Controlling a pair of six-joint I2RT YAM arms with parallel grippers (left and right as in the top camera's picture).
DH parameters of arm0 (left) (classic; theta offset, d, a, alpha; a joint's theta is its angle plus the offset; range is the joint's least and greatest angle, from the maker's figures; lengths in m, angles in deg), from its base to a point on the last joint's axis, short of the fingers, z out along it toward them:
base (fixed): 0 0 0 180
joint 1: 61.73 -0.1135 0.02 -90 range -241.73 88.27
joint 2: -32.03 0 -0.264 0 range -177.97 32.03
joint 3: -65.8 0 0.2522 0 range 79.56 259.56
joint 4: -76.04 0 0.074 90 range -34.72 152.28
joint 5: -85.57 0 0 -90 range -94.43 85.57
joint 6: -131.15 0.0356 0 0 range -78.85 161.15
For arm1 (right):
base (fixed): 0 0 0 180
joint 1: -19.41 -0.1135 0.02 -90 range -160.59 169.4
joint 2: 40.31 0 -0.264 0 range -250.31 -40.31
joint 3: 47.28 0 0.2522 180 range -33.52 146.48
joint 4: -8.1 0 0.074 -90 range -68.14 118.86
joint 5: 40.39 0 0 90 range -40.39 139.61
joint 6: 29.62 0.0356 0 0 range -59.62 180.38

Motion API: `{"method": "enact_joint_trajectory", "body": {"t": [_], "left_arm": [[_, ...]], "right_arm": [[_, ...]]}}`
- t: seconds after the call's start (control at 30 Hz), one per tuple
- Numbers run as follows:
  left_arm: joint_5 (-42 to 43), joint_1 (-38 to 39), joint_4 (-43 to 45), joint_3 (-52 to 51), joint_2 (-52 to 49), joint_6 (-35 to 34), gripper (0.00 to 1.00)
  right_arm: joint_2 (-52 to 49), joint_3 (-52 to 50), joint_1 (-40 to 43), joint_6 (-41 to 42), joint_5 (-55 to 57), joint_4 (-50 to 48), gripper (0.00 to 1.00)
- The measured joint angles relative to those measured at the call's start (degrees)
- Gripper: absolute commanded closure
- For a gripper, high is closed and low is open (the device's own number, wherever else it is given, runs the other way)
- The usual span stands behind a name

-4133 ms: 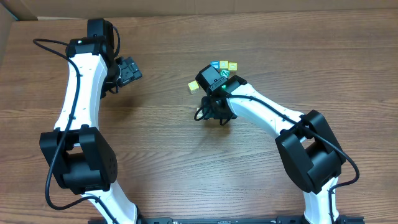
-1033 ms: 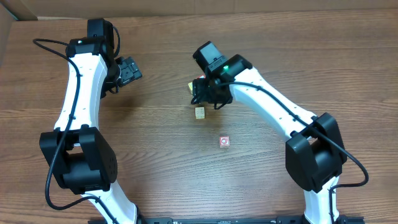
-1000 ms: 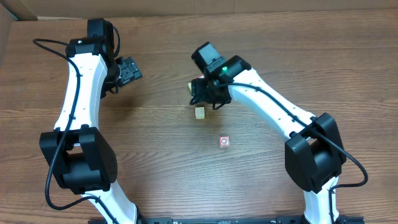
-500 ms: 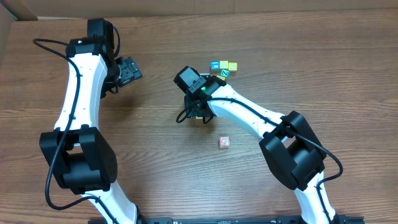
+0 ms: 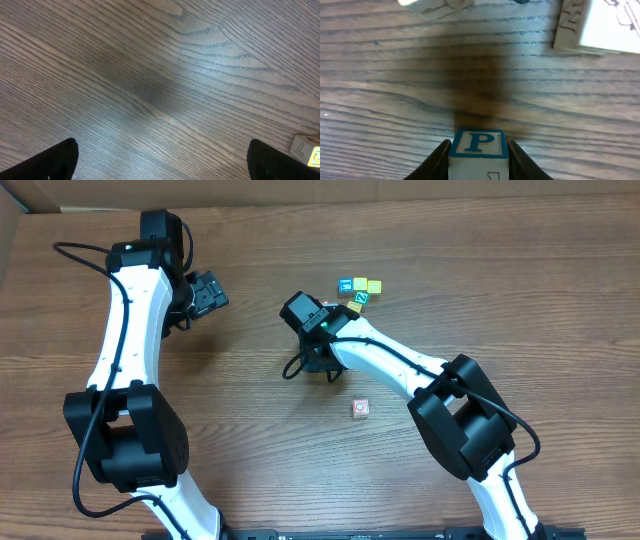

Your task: Flip 4 blocks

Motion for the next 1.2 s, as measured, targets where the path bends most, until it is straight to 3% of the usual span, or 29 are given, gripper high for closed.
{"method": "enact_joint_trajectory", "body": {"t": [0.6, 1.2], "left_arm": [[0.0, 0.0, 0.0, 0.0, 0.0, 0.0, 0.0], [0.0, 0.0, 0.0, 0.0, 0.0, 0.0, 0.0]], "right_arm": [[6.23, -0.02, -0.33, -0.04, -4.7, 17.27, 0.69], [6.23, -0.55, -5.33, 1.66, -3.32, 20.61, 0.64]]}}
